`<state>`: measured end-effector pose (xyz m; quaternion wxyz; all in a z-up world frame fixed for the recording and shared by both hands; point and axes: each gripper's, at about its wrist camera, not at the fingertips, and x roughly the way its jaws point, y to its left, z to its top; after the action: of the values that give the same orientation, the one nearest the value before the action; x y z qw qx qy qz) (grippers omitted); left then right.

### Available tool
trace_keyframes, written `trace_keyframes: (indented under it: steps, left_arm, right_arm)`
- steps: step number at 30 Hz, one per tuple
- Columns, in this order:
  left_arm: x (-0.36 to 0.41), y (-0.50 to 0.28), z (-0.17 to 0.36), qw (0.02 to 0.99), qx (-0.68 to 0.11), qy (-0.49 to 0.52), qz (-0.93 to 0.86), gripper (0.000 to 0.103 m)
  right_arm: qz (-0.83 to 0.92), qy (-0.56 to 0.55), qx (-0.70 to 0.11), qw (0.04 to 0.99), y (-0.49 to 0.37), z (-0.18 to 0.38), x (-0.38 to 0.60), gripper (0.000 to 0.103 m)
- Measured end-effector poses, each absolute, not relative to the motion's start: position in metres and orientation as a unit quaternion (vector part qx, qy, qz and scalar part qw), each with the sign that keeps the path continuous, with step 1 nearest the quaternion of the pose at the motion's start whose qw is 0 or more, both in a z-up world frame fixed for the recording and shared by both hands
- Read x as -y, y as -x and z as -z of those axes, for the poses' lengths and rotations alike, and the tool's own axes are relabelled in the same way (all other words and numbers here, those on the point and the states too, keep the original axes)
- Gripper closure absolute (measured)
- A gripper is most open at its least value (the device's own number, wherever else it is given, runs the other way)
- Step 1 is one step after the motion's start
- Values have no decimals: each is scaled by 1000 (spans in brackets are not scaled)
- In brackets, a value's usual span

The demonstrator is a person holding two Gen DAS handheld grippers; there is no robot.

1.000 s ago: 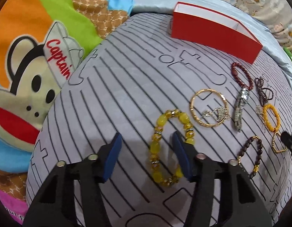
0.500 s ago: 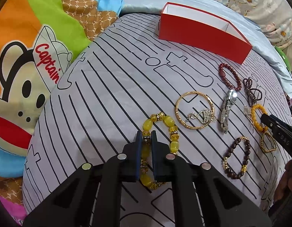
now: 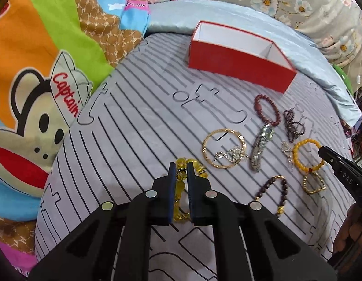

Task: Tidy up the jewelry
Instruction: 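Grasp the yellow glass bead bracelet with the left tool while the right tool grasps the amber bead bracelet, then carry both held bracelets up and over into the red box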

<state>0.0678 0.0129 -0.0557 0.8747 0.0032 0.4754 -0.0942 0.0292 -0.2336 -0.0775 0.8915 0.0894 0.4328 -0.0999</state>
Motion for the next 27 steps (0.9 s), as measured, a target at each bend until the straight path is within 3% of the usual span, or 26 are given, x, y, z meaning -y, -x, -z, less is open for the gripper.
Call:
trace_keyframes:
  steps: [15, 27]
  left_arm:
    - [13, -77, -15, 903, -406, -22, 139, 94]
    - [60, -178, -71, 926, -338, -28, 167, 94]
  right_arm:
    - [58, -96, -353, 929, -30, -11, 232, 96]
    - [25, -108, -335, 936, -131, -45, 247, 96]
